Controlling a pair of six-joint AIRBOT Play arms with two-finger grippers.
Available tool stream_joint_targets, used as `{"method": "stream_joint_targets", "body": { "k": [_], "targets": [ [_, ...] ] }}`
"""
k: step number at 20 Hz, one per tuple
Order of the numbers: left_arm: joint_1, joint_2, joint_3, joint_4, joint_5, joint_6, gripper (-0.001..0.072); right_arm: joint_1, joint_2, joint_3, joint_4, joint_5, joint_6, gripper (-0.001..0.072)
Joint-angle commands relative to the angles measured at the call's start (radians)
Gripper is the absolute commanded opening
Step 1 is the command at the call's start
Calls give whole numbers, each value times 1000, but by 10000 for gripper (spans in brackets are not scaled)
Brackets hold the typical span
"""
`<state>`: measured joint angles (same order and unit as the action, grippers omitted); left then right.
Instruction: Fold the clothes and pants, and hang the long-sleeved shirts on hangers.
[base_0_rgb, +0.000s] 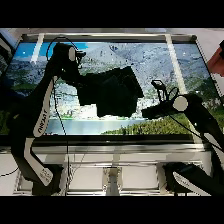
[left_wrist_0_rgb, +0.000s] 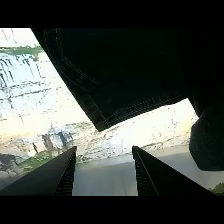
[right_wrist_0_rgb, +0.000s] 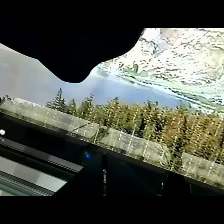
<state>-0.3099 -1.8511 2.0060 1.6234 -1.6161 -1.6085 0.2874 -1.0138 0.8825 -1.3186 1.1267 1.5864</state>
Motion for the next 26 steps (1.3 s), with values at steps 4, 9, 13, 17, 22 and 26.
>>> {"method": "stream_joint_targets", "body": {
  "k": [4, 9, 13, 17, 22, 26],
  "targets": [
    [0, 0, 0, 0, 0, 0, 412, 0, 1, 0, 4, -28, -4, 42],
    [0, 0, 0, 0, 0, 0, 413, 0, -49, 50, -55, -183, -59, 42],
    [0, 0, 0, 0, 0, 0, 412, -24, -266, 254, -77, -182, -149, 217],
    [0, 0, 0, 0, 0, 0, 412, -109, -488, 504, -34, -171, -215, 412],
    [0, 0, 0, 0, 17, 0, 412, -152, -680, 715, 26, -123, -466, 437],
    [0, -11, 0, 0, 91, 0, 412, -151, -818, 858, 78, -80, -591, 437]
  ]
}}
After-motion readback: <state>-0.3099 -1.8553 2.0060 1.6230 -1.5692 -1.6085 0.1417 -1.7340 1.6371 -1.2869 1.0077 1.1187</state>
